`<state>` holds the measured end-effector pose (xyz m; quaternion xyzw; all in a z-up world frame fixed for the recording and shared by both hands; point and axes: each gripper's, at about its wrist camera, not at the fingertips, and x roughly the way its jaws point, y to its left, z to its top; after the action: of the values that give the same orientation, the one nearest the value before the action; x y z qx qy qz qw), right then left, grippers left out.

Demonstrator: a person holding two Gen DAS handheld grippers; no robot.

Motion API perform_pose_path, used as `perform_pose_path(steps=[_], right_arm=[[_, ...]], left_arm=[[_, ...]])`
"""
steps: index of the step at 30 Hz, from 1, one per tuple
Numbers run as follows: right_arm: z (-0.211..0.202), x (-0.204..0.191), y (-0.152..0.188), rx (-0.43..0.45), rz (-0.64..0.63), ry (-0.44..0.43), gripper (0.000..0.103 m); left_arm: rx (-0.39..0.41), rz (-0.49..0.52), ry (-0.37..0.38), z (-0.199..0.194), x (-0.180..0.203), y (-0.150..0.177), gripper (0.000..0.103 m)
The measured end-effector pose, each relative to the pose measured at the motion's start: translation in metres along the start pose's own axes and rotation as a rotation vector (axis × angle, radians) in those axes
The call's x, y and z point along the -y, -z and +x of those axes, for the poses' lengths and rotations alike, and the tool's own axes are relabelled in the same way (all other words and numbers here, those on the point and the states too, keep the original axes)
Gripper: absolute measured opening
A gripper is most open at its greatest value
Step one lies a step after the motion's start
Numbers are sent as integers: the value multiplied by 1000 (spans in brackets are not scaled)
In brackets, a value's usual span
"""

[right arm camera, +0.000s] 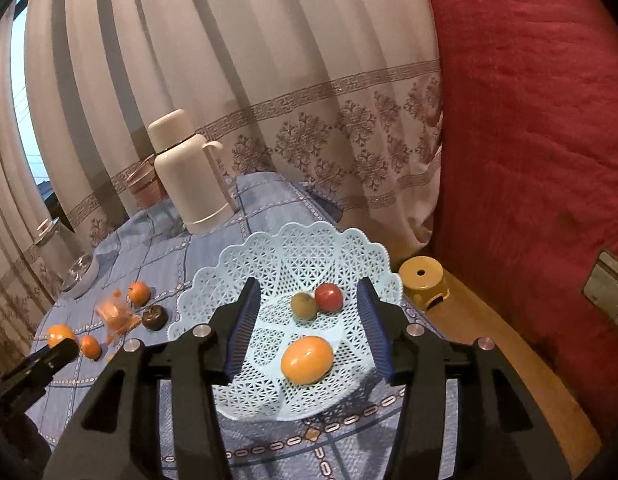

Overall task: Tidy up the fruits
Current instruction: 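Lower the orange into the white basket and open the left tool, then withdraw both tools from the basket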

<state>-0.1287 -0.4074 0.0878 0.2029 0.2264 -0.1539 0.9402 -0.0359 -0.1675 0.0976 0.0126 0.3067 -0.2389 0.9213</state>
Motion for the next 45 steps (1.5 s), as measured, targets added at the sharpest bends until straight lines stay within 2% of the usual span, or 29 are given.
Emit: perform_pose_path(steps=[4, 11, 25, 28, 34, 37, 38, 39, 40, 45], right_arm=[[-3, 5, -3, 7, 14, -3, 52], [-6, 9, -6, 17, 25, -10, 52], [-6, 18, -8, 19, 44, -8, 53], [-5, 19, -8, 16, 45, -7, 53], [-5, 19, -7, 15, 44, -4, 53], [-5, 19, -7, 15, 47, -5, 53], [-5, 19, -8, 15, 46, -6, 55], [-5, 19, -7, 18, 46, -5, 63], [-5, 18, -8, 22, 43, -3, 67], [-7, 15, -7, 30, 38, -12, 67]], left_arm=[[-26, 36, 66, 15, 31, -5, 43], [-38, 106, 117, 35, 69, -10, 43], [-97, 139, 133, 70, 88, -5, 44], [-94, 128, 130, 71, 83, -6, 50], [-84, 105, 112, 69, 73, -9, 51], [-79, 99, 101, 68, 69, -10, 59], [-76, 98, 98, 68, 67, -10, 65], [-72, 96, 93, 67, 66, -10, 71], [-68, 92, 88, 67, 65, -10, 72], [-62, 77, 70, 64, 59, -11, 77]])
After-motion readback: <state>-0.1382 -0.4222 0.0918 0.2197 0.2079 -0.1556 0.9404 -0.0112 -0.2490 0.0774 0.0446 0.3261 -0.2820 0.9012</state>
